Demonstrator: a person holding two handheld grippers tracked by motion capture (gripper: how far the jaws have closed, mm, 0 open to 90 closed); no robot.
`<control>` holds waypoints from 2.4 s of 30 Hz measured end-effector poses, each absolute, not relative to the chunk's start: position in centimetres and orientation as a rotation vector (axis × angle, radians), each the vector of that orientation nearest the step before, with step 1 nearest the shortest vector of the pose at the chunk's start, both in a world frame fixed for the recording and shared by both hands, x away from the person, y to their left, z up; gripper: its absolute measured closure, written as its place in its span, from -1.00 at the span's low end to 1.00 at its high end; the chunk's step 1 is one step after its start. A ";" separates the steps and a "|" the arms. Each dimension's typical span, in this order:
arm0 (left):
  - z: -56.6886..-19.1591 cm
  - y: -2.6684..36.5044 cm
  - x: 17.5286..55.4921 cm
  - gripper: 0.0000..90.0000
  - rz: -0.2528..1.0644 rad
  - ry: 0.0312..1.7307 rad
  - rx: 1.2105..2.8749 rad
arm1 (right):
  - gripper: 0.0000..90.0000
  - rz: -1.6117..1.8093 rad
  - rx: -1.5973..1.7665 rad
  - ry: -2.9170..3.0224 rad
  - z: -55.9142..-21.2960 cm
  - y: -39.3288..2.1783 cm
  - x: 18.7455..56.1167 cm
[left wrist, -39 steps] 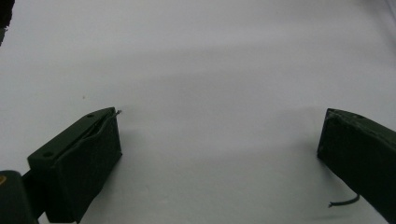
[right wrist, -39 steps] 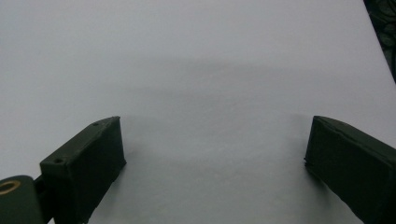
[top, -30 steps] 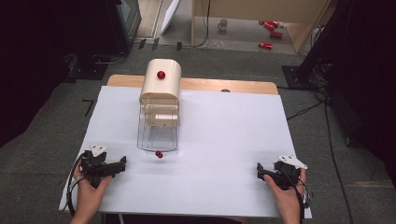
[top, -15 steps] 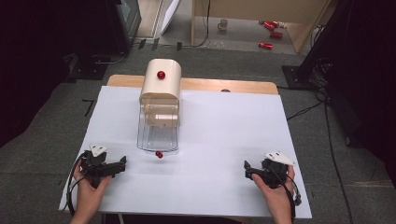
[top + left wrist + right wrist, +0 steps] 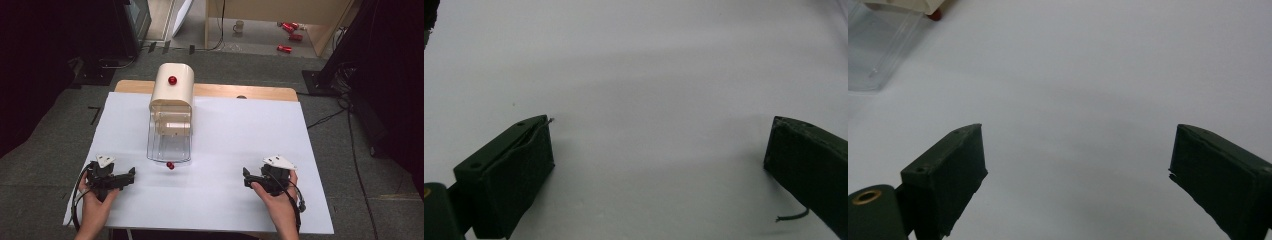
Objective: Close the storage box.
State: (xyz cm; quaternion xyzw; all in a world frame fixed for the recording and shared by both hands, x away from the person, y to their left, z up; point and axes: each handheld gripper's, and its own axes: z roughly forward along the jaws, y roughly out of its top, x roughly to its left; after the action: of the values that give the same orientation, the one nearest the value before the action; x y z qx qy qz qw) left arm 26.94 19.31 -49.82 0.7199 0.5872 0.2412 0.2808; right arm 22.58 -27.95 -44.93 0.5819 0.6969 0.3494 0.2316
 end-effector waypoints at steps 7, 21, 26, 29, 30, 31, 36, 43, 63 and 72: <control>-49.8 19.3 26.9 -1.00 0.647 1.574 1.930 | -0.70 0.991 1.581 1.930 -44.5 -26.2 22.8; -49.8 19.3 26.9 -1.00 0.646 1.573 1.930 | -0.70 1.034 1.508 2.014 -44.0 -22.2 23.6; -49.8 19.3 26.9 -1.00 0.646 1.574 1.930 | -0.70 1.058 1.477 2.046 -43.8 -20.6 23.7; -49.8 19.3 26.9 -1.00 0.646 1.574 1.930 | -0.70 1.073 1.465 2.058 -43.6 -19.8 23.9; -49.8 19.3 26.9 -1.00 0.646 1.574 1.929 | -0.70 1.077 1.463 2.063 -43.6 -19.5 23.9; -49.8 19.3 26.9 -1.00 0.646 1.573 1.930 | -0.70 1.078 1.455 2.068 -43.6 -19.2 23.9; -49.8 19.3 26.9 -1.00 0.646 1.574 1.930 | -0.69 1.102 1.444 2.080 -43.5 -18.0 24.1; -49.8 19.3 26.9 -1.00 0.647 1.574 1.929 | -0.69 1.118 1.409 2.104 -43.2 -16.1 24.1; -49.8 19.3 26.9 -1.00 0.647 1.573 1.934 | -0.34 1.148 1.368 2.108 -43.9 -11.4 23.6; -49.8 19.3 26.9 -1.00 0.647 1.573 1.934 | 0.00 1.216 1.349 2.136 -44.3 -9.9 23.3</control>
State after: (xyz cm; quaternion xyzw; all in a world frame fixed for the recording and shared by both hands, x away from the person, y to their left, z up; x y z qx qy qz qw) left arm 26.94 19.31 -49.81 0.7210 0.5864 0.2413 0.2793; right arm 23.31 -9.87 -44.35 0.4743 0.7510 0.4275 0.1682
